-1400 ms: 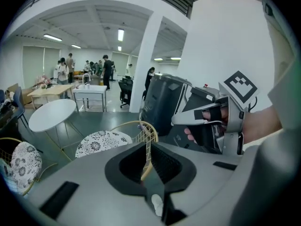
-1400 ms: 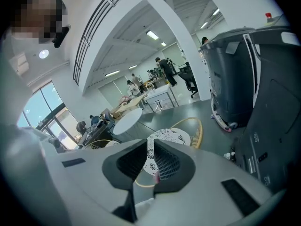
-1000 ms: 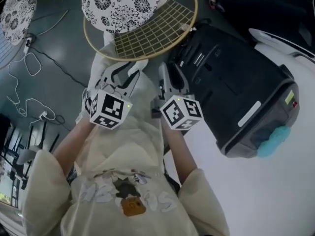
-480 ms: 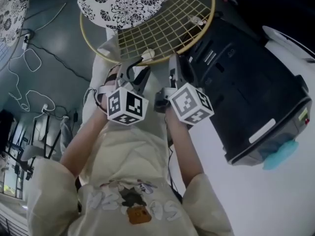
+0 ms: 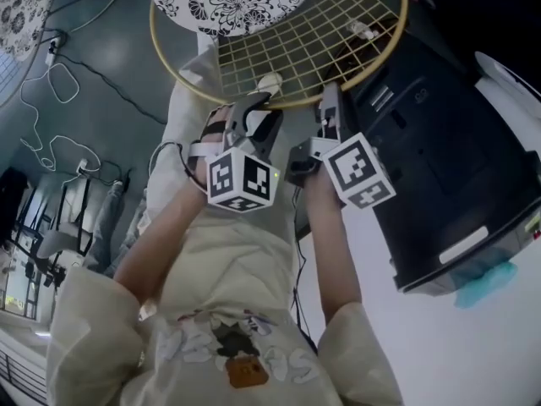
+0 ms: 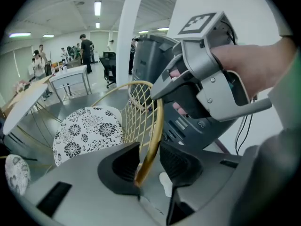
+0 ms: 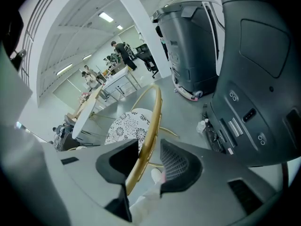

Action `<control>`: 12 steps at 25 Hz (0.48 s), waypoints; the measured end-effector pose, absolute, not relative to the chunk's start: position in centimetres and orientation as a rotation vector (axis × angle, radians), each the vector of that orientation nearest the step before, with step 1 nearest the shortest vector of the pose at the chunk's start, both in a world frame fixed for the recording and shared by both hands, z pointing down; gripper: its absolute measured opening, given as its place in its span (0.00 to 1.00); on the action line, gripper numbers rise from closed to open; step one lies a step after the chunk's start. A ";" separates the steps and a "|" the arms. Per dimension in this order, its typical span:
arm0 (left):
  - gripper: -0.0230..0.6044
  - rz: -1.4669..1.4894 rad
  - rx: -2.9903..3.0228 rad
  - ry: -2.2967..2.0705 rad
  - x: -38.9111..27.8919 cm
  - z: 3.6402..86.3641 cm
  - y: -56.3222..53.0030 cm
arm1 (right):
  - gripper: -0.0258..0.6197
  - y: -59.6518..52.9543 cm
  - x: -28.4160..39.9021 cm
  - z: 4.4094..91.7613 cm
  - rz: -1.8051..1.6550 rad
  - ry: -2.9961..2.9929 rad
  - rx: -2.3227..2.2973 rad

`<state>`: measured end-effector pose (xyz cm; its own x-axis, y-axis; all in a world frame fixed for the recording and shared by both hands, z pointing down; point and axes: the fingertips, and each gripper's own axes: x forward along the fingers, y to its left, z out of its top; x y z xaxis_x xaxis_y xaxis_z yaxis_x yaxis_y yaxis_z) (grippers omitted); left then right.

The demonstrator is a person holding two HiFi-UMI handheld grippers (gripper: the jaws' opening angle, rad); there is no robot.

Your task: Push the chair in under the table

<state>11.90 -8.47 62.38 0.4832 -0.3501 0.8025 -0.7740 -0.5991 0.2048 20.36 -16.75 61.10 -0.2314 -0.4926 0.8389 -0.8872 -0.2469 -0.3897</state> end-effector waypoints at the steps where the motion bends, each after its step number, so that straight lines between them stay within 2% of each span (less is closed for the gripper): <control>1: 0.25 1.028 2.191 -0.929 11.9 62.5 -8.4 | 0.27 -16.8 20.3 61.2 1.469 -1.644 1.657; 4: 0.19 1.169 2.251 -0.909 11.9 62.8 -8.2 | 0.20 -17.0 19.7 61.3 1.440 -1.641 1.633; 8: 0.16 1.296 2.302 -0.864 12.3 63.0 -7.8 | 0.20 -16.7 19.7 61.4 1.451 -1.619 1.634; 12: 0.16 1.252 2.262 -0.821 12.3 63.0 -7.7 | 0.19 -16.7 19.8 61.4 1.482 -1.607 1.631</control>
<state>12.25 -7.74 62.98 0.4182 -0.2901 0.8608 -0.6741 -0.7343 0.0800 19.76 -16.67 61.38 -0.2303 -0.4561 0.8596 -0.8936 -0.2506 -0.3723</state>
